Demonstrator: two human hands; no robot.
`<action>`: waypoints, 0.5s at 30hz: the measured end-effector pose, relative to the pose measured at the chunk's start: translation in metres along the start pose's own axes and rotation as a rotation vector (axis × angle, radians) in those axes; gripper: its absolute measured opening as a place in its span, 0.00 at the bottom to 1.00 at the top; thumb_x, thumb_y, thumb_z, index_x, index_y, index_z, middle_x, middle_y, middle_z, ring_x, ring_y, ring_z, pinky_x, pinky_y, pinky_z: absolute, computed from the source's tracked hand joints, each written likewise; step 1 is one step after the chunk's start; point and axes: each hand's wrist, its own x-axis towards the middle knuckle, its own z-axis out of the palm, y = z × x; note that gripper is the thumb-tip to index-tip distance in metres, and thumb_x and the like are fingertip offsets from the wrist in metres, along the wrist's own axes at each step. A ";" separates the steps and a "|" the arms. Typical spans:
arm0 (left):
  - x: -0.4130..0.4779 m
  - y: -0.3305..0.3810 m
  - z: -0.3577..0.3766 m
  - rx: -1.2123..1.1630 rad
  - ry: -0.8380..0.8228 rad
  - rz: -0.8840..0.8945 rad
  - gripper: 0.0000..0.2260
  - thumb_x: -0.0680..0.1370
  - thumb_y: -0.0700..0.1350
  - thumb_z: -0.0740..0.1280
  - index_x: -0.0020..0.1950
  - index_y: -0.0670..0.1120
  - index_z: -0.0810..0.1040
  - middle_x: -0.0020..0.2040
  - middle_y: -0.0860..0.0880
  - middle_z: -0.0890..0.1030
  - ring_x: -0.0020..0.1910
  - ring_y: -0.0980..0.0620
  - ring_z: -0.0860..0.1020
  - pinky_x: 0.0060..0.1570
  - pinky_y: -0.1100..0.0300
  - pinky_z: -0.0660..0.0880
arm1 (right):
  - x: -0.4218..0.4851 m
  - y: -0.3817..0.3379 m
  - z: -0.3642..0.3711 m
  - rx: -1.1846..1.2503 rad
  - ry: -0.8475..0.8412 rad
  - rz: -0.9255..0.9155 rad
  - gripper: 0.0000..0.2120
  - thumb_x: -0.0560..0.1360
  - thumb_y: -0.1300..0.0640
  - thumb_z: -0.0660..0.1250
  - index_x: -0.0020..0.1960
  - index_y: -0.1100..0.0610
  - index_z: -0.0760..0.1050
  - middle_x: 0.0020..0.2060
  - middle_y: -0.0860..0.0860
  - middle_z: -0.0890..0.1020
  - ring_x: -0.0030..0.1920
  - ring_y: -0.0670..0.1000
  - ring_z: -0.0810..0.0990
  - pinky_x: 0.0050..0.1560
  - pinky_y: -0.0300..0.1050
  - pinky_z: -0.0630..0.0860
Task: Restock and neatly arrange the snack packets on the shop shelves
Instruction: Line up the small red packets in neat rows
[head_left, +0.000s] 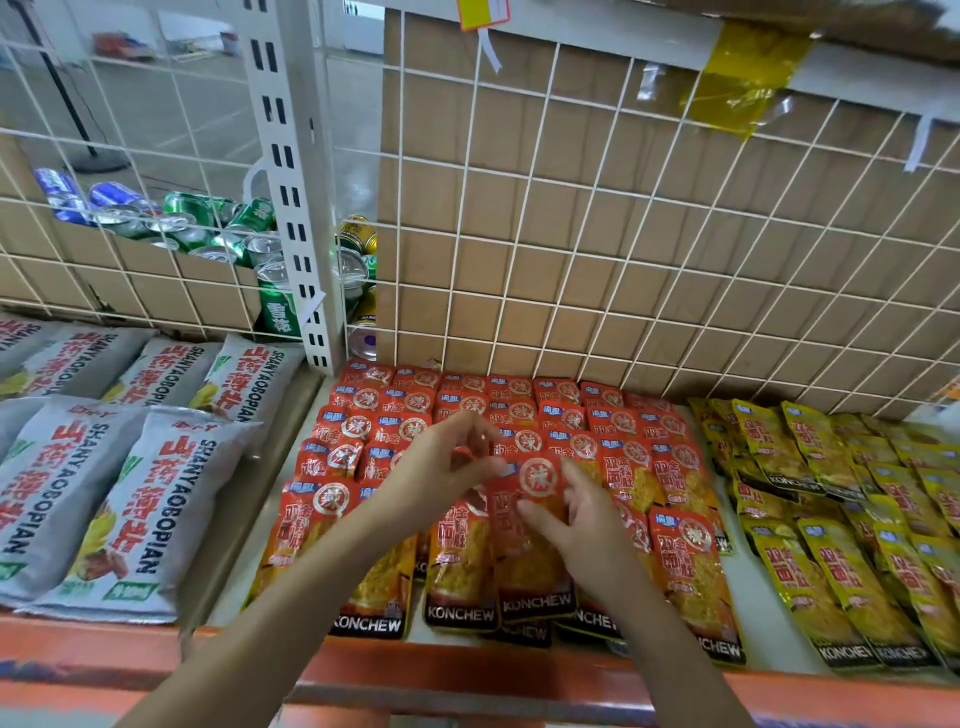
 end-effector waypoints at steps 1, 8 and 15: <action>0.000 -0.003 -0.001 0.112 0.035 0.028 0.08 0.76 0.39 0.67 0.47 0.52 0.73 0.41 0.52 0.75 0.36 0.60 0.77 0.35 0.66 0.73 | 0.000 0.000 -0.004 -0.009 0.044 0.007 0.31 0.69 0.46 0.70 0.68 0.54 0.65 0.57 0.48 0.78 0.57 0.47 0.78 0.60 0.51 0.75; -0.020 -0.024 -0.006 0.877 -0.300 0.030 0.37 0.68 0.69 0.58 0.74 0.57 0.55 0.74 0.59 0.57 0.73 0.57 0.51 0.71 0.55 0.43 | -0.005 0.018 -0.033 -0.250 0.250 0.012 0.34 0.73 0.54 0.69 0.74 0.51 0.57 0.69 0.50 0.67 0.68 0.50 0.66 0.66 0.44 0.62; -0.044 -0.064 0.002 0.947 -0.213 0.207 0.45 0.63 0.78 0.42 0.76 0.57 0.50 0.76 0.59 0.46 0.74 0.58 0.40 0.69 0.57 0.29 | -0.002 0.032 -0.032 -0.493 0.284 -0.035 0.28 0.74 0.51 0.67 0.71 0.55 0.64 0.68 0.52 0.67 0.68 0.52 0.66 0.66 0.47 0.64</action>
